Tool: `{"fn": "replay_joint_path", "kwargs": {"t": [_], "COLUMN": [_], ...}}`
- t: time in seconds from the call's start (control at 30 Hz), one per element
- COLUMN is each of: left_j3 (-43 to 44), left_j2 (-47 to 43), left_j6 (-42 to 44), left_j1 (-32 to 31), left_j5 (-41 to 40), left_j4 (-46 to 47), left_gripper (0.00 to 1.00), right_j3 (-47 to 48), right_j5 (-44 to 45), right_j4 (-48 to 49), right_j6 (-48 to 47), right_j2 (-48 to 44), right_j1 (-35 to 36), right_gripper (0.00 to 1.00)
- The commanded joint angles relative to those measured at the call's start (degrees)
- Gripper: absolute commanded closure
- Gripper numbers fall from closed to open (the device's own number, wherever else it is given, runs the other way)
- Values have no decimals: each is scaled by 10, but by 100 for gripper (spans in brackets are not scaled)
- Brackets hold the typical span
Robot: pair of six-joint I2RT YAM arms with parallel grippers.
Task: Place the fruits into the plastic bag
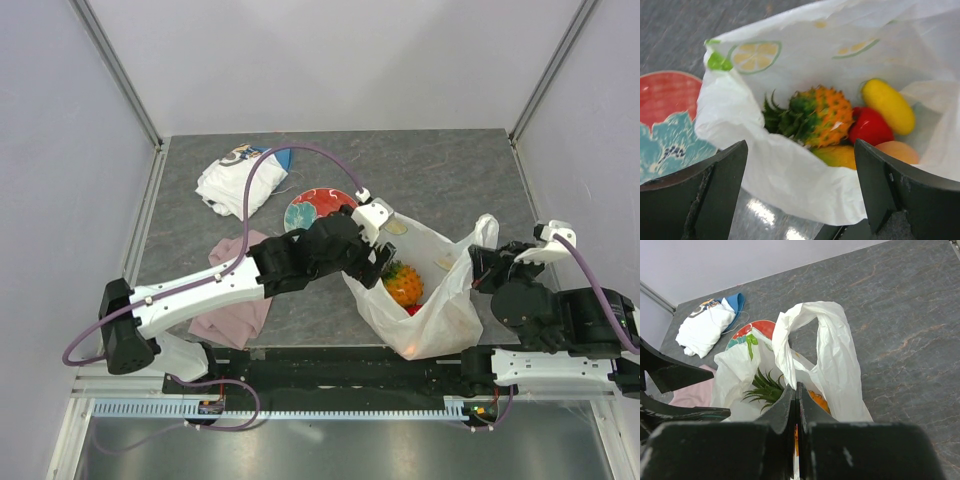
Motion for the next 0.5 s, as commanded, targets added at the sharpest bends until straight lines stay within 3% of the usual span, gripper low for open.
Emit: {"fn": "replay_joint_path", "kwargs": {"t": [0.0, 0.13, 0.23, 0.33, 0.43, 0.47], "left_j3": [-9, -23, -41, -63, -94, -95], "left_j2": [4, 8, 7, 2, -20, -29], "left_j6": [-17, -21, -35, -62, -74, -77], "left_j1": [2, 3, 8, 37, 89, 117], "left_j5": [-98, -111, -87, -29, 87, 152], "left_j4": [-42, -66, -68, -57, 25, 50], "left_gripper": [7, 8, 19, 60, 86, 90], "right_j3": [-8, -14, -17, -22, -19, -7], "right_j5": [1, 0, 1, 1, 11, 31], "right_j4": [3, 3, 5, 11, 26, 26], "right_j6": [10, 11, 17, 16, -6, -13], "right_j2": [-12, -17, -19, -16, -9, -5], "right_j1": [0, 0, 0, 0, 0, 1], "right_gripper": [98, 98, 98, 98, 98, 98]}}
